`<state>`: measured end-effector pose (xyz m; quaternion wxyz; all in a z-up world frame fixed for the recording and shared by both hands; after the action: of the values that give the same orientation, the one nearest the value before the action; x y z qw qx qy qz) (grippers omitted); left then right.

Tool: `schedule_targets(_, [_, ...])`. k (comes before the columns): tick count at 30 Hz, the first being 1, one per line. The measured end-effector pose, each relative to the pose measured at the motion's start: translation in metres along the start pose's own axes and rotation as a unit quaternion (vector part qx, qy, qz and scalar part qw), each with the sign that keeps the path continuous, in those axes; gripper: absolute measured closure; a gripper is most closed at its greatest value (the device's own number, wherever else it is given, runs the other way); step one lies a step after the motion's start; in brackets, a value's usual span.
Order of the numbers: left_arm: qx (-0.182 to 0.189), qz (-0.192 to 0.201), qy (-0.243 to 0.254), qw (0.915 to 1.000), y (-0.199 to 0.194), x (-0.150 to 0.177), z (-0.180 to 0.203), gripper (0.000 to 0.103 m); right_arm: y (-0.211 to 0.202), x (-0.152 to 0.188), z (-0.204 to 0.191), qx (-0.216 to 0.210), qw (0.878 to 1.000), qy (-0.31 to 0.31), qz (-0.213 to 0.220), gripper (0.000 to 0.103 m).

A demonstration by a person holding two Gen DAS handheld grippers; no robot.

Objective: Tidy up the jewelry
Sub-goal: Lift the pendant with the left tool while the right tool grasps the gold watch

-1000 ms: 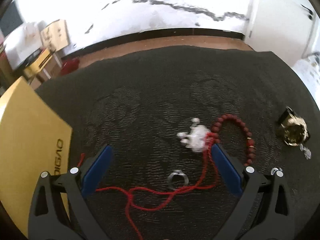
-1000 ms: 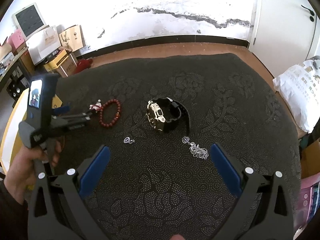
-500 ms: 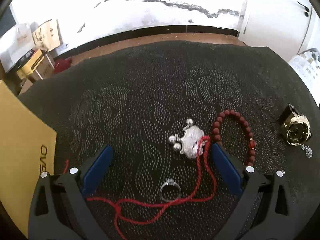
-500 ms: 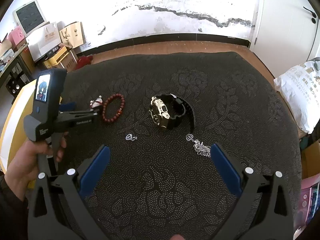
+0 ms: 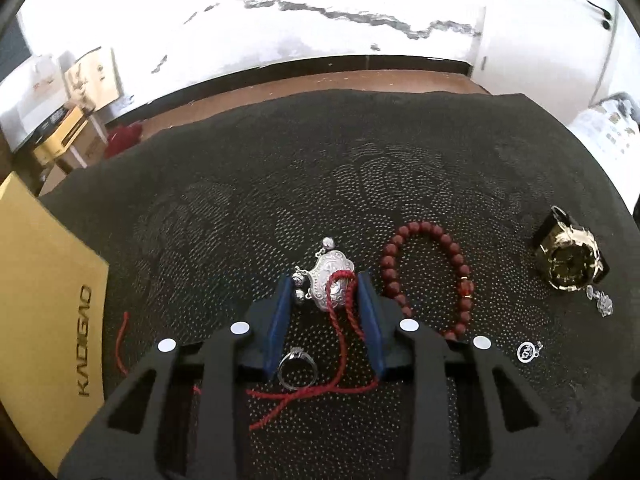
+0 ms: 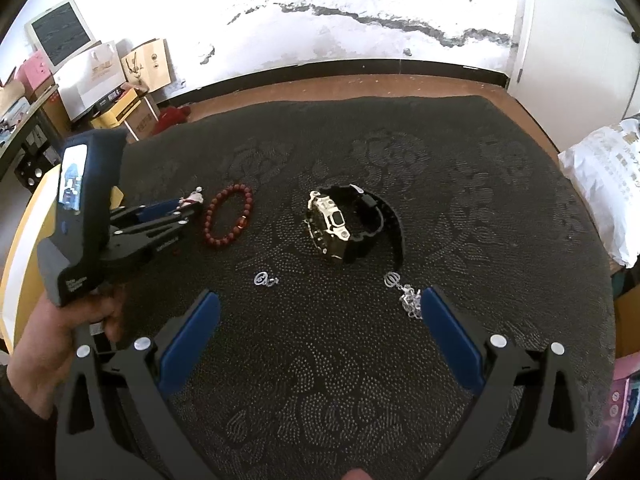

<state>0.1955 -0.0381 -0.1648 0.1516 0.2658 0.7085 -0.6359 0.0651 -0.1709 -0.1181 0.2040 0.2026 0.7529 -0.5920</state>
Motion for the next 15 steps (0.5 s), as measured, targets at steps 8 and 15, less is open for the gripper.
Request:
schedule_targets(8, [-0.007, 0.001, -0.031, 0.9995, -0.036, -0.001, -0.021, 0.07, 0.043, -0.021, 0.023, 0.033, 0.999, 0.001, -0.023, 0.013])
schedule_targets(15, [0.006, 0.016, -0.045, 0.9989, -0.083, 0.01, -0.038, 0.07, 0.094, -0.035, 0.036, 0.033, 0.998, -0.009, -0.055, 0.012])
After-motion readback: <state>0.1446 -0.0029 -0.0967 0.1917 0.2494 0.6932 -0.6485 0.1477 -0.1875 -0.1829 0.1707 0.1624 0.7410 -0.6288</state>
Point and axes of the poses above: each gripper's, at about its wrist camera, not at the fingertips, and y roughly the way its jaws point, z to its right, x to its underside, the point moved 6 cm from there along y, roughly the way its jaws point, and after that the axes turned 7 degrees about -x, right-handed, at the moved point
